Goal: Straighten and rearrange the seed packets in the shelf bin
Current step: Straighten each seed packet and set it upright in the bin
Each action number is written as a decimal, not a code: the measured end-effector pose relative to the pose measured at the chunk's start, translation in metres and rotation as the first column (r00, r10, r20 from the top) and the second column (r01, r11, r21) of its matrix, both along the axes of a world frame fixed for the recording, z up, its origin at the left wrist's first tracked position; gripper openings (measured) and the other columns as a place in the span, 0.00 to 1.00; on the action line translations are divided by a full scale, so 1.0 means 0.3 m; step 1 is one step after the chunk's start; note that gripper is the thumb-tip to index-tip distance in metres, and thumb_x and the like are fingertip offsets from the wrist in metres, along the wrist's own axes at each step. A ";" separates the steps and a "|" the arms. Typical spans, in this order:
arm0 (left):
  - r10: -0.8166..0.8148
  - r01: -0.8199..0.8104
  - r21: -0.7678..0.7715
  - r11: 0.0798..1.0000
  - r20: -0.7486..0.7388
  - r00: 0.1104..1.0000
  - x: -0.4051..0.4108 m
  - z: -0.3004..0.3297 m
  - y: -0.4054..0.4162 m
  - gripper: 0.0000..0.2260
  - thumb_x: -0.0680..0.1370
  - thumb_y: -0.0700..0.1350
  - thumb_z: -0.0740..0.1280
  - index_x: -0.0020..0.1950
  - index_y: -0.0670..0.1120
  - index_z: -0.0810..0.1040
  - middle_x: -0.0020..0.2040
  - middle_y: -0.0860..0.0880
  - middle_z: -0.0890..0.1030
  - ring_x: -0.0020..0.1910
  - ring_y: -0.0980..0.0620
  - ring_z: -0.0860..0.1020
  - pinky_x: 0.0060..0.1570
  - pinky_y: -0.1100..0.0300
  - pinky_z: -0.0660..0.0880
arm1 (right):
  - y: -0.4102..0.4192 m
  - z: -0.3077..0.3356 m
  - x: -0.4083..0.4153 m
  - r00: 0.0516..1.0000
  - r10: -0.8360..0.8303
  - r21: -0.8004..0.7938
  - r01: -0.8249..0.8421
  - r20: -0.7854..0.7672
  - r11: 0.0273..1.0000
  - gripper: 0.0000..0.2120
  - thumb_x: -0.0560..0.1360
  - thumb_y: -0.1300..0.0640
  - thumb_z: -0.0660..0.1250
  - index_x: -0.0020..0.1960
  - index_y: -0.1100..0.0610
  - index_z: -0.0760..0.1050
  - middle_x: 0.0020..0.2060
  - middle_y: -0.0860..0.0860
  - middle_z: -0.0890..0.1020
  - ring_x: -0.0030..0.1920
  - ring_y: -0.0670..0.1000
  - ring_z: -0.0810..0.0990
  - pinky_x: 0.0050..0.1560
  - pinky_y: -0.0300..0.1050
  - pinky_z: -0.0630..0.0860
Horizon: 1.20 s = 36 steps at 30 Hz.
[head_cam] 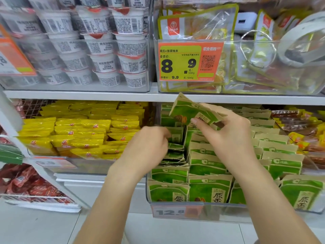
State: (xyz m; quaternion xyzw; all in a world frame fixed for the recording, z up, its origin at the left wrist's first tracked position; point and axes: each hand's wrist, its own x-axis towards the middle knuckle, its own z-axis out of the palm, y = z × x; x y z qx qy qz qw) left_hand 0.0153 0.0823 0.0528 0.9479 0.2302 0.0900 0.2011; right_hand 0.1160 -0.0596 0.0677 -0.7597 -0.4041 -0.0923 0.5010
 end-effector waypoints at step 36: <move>-0.210 0.347 0.098 0.933 -0.635 0.743 0.261 0.050 0.075 0.14 0.84 0.45 0.59 0.67 0.44 0.75 0.58 0.46 0.79 0.53 0.46 0.75 0.49 0.58 0.68 | -0.171 0.057 0.093 0.980 -0.198 -0.042 0.199 0.024 0.979 0.06 0.72 0.51 0.73 0.48 0.50 0.83 0.31 0.31 0.70 0.38 0.24 0.71 0.38 0.19 0.62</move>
